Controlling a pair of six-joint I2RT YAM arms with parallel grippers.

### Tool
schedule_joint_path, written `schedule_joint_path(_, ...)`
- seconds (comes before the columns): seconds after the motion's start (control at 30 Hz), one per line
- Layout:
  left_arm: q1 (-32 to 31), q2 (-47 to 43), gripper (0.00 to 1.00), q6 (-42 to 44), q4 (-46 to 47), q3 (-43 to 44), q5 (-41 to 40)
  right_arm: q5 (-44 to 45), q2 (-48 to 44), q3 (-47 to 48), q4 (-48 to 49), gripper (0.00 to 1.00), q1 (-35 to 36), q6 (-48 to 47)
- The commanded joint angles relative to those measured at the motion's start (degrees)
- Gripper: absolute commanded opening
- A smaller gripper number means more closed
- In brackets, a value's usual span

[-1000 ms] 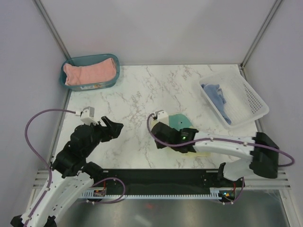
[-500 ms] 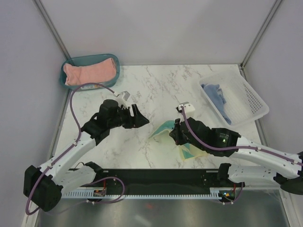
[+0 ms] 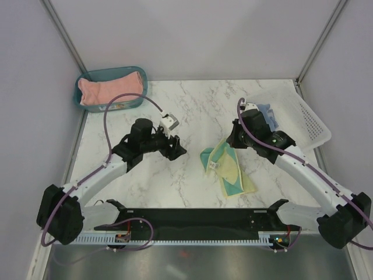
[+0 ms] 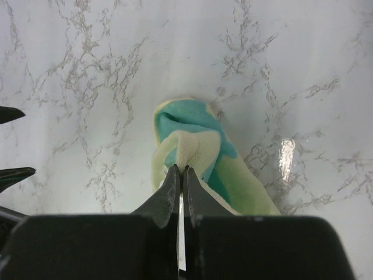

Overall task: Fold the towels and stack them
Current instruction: Flatten out the crumpled towel

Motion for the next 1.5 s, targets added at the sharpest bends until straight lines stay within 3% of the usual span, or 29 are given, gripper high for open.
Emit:
schedule_joint_path(0.0, -0.4, 8.3, 0.71, 11.1, 5.7, 3.4, 10.7, -15.2, 2.5, -1.0, 4.6, 0.0, -7.9, -4.1)
schedule_joint_path(0.1, -1.7, 13.4, 0.66, 14.1, 6.4, 5.1, 11.8, -20.0, 3.4, -2.5, 6.6, 0.0, -12.1, -3.8)
schedule_joint_path(0.3, -8.7, 22.1, 0.69, 16.2, 10.3, 8.1, 6.2, -24.0, 6.5, -4.5, 11.1, 0.0, -16.8, -3.4)
schedule_joint_path(0.5, -12.4, 25.7, 0.71, 14.9, 16.6, 5.5, 4.1, -25.5, 7.3, -5.9, 13.0, 0.0, -18.0, -3.4)
schedule_joint_path(0.9, -12.6, 33.9, 0.73, 15.2, 14.4, 10.5, 7.5, -26.2, 5.6, -7.0, 13.1, 0.0, -19.0, -4.0)
schedule_joint_path(1.1, -12.6, 36.3, 0.68, 13.7, 10.3, 12.5, 9.9, -27.0, 5.4, -6.0, 13.0, 0.0, -19.4, -4.0)
schedule_joint_path(1.17, -12.6, 37.6, 0.64, 11.7, 10.3, 12.5, 11.5, -27.5, 5.0, -5.8, 13.1, 0.0, -19.5, -4.1)
schedule_joint_path(1.27, -12.6, 37.7, 0.44, 9.8, 10.8, 12.5, 13.0, -28.1, 4.1, -5.9, 13.0, 0.0, -19.6, -4.3)
schedule_joint_path(1.3, -12.6, 36.5, 0.27, 9.4, 11.2, 12.2, 12.8, -28.1, 3.9, -5.9, 13.0, 0.0, -19.5, -4.6)
schedule_joint_path(1.4, -12.6, 31.6, 0.02, 8.3, 12.2, 11.8, 10.0, -28.5, 3.4, -5.6, 12.7, 0.0, -19.5, -6.6)
schedule_joint_path(1.47, -12.6, 27.9, 0.02, 7.8, 11.6, 12.2, 5.0, -27.0, 2.1, -5.6, 12.6, 0.0, -19.5, -7.9)
